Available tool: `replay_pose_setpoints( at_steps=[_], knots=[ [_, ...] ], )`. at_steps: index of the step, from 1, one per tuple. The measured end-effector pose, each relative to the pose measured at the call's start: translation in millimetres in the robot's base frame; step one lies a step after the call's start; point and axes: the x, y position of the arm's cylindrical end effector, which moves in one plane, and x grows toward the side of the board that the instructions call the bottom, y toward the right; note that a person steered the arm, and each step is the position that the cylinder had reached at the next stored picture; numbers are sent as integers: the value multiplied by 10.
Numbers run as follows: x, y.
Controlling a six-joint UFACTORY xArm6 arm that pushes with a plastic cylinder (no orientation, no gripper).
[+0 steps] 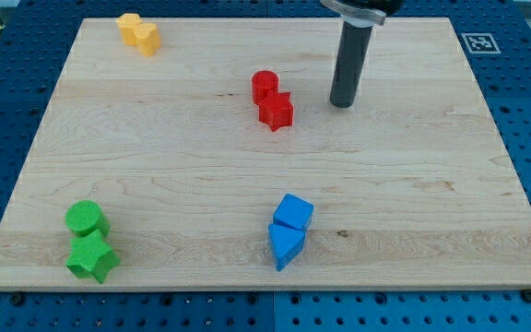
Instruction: Move your arm towards red star
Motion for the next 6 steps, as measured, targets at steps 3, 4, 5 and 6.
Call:
replay_pose_setpoints(
  at_steps=[3,4,5,6],
  knots=[
    [651,-272],
    [693,-1008],
    [524,-1642],
    [335,-1626]
  ],
)
